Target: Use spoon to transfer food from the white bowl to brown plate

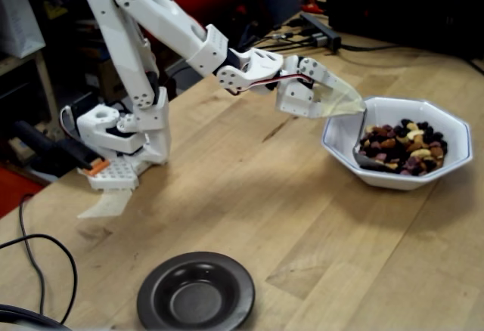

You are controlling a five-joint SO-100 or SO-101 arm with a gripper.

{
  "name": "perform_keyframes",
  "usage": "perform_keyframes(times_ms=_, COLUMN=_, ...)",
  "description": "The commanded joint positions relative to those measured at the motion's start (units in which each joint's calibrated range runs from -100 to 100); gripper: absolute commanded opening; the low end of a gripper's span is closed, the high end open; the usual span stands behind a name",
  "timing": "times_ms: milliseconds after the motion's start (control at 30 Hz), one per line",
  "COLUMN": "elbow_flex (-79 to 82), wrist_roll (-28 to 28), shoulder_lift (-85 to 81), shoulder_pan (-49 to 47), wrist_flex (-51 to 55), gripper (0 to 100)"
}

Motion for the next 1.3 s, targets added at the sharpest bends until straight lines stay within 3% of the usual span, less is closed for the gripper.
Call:
perform_keyframes(times_ms=0, elbow_flex=-0.1, wrist_roll=-0.5, shoulder_lift=-0.5, shoulder_pan=0.1, wrist_flex=-0.7, gripper=4)
perform_keyframes(times_ms=267, elbow_flex=-0.8, wrist_roll=-1.1, shoulder_lift=3.0, shoulder_pan=-0.2, wrist_flex=-0.7, gripper=4)
perform_keyframes(times_ms=567, elbow_flex=-0.9, wrist_roll=-9.0, shoulder_lift=3.8, shoulder_pan=-0.2, wrist_flex=-0.7, gripper=4)
perform_keyframes(times_ms=1267, elbow_flex=-1.0, wrist_roll=-18.7, shoulder_lift=3.7, shoulder_pan=-0.2, wrist_flex=-0.7, gripper=4)
